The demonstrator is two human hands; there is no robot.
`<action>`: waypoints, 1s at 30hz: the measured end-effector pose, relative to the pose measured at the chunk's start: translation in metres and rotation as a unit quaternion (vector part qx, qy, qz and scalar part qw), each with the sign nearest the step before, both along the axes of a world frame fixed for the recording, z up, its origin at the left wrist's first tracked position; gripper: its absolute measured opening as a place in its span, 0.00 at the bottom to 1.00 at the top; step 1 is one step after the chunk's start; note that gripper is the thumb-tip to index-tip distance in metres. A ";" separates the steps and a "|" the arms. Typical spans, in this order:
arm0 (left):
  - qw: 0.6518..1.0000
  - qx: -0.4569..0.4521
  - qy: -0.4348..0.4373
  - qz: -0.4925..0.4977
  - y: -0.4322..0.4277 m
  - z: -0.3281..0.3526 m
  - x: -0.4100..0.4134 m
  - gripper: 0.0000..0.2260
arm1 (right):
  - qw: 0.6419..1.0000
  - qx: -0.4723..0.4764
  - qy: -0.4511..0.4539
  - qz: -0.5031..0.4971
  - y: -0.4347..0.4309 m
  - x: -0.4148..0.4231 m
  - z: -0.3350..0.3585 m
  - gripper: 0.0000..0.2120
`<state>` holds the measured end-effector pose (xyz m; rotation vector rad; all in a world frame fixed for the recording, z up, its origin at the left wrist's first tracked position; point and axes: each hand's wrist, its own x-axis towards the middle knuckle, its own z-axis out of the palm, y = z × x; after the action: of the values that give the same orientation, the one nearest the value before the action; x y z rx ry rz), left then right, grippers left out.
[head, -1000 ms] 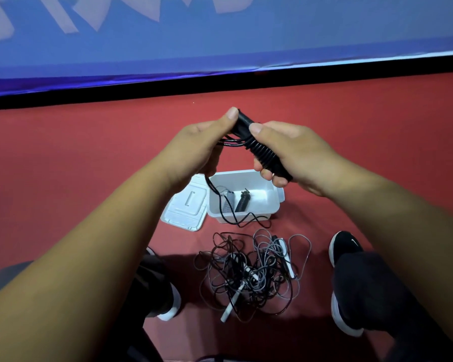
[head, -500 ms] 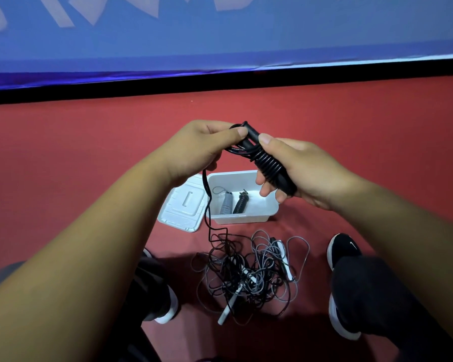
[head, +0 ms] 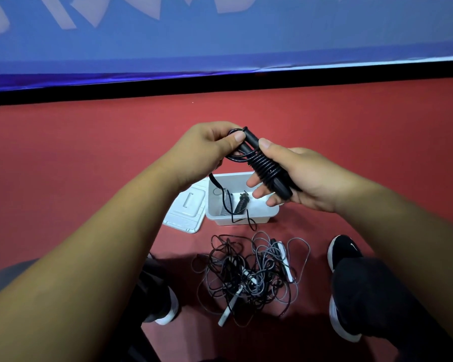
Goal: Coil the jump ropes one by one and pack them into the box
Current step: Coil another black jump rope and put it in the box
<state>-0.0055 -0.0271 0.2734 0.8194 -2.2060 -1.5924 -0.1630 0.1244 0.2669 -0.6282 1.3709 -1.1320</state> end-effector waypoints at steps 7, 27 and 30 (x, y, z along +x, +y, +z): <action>0.999 -0.035 -0.007 -0.013 0.004 0.003 -0.001 0.08 | 0.997 0.033 -0.076 0.003 0.001 0.000 0.001 0.27; 0.998 -0.038 -0.023 -0.033 0.020 0.009 -0.009 0.12 | 0.987 0.032 -0.138 0.070 -0.001 -0.007 -0.006 0.23; 0.999 -0.038 -0.019 -0.034 0.017 0.010 -0.008 0.11 | 0.987 0.022 -0.145 0.065 -0.003 -0.006 -0.008 0.29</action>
<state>-0.0134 -0.0106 0.2831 0.7657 -2.3286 -1.5245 -0.1694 0.1215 0.2587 -0.4918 1.0862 -1.0400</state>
